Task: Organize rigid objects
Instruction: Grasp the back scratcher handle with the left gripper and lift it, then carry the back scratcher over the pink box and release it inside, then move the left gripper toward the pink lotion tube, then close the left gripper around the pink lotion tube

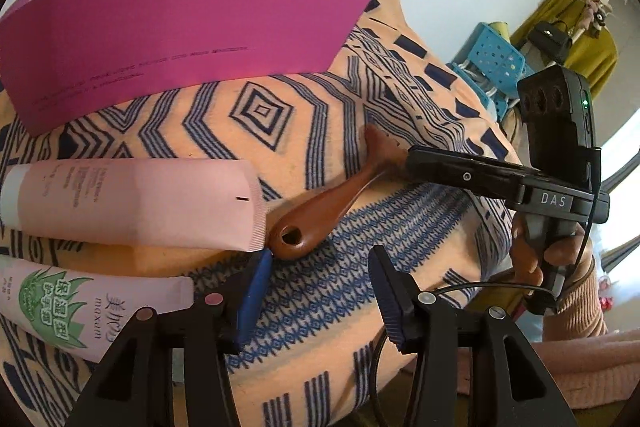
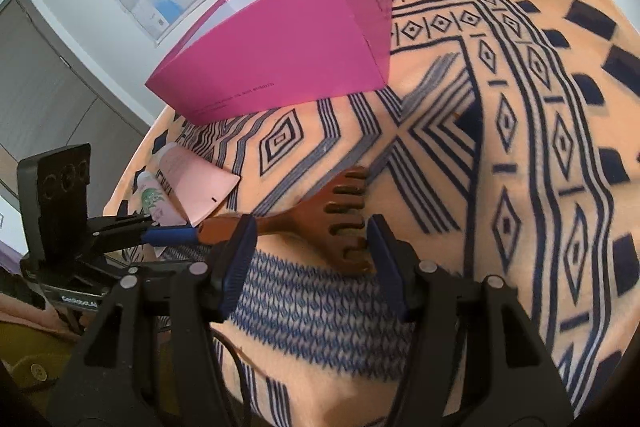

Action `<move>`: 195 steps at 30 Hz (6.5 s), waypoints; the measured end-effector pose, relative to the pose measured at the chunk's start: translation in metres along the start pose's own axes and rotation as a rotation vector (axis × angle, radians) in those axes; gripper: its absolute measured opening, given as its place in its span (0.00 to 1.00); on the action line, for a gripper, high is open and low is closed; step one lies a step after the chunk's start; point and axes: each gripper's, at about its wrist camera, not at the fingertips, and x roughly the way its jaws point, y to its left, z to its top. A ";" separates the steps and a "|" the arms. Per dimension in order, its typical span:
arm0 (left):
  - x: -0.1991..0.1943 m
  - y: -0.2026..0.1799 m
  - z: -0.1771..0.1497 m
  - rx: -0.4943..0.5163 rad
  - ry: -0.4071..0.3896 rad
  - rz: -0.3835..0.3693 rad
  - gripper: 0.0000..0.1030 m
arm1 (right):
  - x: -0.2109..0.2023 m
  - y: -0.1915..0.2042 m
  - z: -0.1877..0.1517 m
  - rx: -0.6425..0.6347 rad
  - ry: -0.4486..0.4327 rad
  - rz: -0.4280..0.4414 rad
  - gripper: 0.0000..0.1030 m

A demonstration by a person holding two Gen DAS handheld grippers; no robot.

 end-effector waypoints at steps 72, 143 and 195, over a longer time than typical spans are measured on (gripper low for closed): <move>-0.093 -0.004 0.091 0.116 -0.328 0.180 0.49 | -0.055 0.062 0.097 -0.189 -0.283 0.072 0.57; -0.105 0.099 0.013 -0.117 -0.336 0.275 0.53 | 0.003 0.060 0.046 -0.122 -0.069 0.098 0.57; -0.078 0.127 -0.004 -0.182 -0.243 0.261 0.51 | 0.077 0.081 0.018 -0.071 0.130 0.169 0.57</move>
